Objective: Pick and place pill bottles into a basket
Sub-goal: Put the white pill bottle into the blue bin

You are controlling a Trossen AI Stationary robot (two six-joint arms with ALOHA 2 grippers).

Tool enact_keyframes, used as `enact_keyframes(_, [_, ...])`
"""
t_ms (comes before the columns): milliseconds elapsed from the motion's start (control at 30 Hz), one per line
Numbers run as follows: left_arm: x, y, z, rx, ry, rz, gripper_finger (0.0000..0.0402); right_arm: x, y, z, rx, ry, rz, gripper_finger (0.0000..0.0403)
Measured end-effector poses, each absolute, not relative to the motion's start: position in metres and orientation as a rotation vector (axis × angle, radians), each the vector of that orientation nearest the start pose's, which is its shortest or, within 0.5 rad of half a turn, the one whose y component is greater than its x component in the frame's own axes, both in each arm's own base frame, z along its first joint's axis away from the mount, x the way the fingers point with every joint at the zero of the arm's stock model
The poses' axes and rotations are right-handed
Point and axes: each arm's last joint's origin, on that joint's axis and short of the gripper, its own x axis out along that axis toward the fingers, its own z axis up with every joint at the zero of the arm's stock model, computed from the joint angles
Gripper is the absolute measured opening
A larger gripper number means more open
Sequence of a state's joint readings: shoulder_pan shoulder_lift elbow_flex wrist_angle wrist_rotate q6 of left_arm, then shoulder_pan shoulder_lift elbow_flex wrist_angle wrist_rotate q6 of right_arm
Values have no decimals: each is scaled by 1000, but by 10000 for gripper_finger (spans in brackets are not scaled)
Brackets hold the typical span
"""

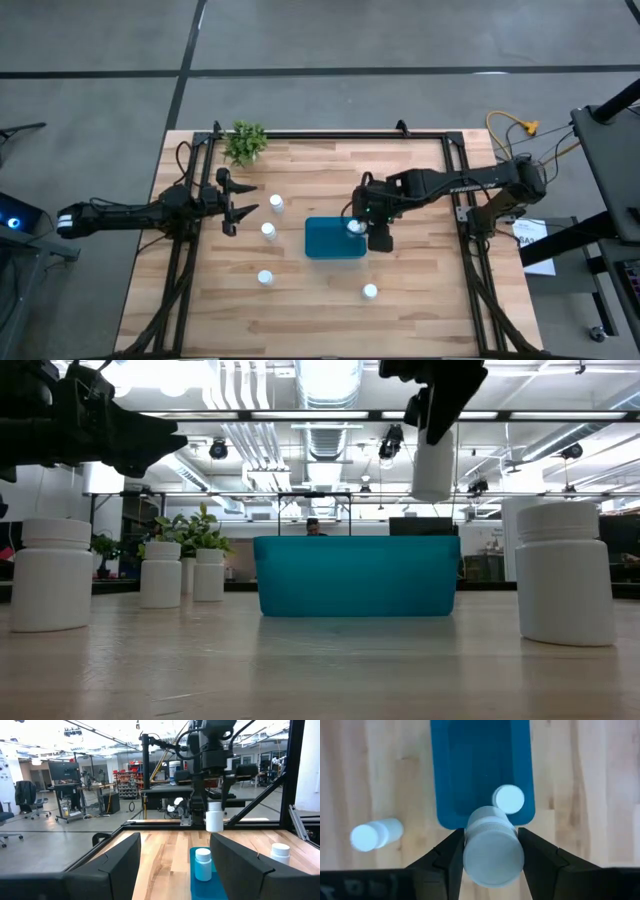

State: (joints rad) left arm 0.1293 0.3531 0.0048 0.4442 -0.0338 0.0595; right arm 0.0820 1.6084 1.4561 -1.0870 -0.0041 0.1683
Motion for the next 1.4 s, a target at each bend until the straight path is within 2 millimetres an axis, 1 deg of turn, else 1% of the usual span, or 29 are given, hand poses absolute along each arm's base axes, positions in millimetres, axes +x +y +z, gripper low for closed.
enact_keyframes(133, [118,16,177,64,-91,165,222,323,30,291,73,1262,-21,148])
enact_keyframes(333, [118,16,177,64,-91,166,222,336,36,270,35,1321,6,148])
enact_keyframes(633, [118,16,177,64,-91,165,222,354,44,255,15,1263,35,148])
enact_keyframes(867, [118,16,177,64,-91,166,222,355,47,237,15,1309,31,148])
enact_keyframes(1067, [118,16,177,64,-90,165,222,356,48,223,28,1281,25,148])
enact_keyframes(1400, [118,16,177,64,-89,165,222,346,46,202,27,1341,-11,148])
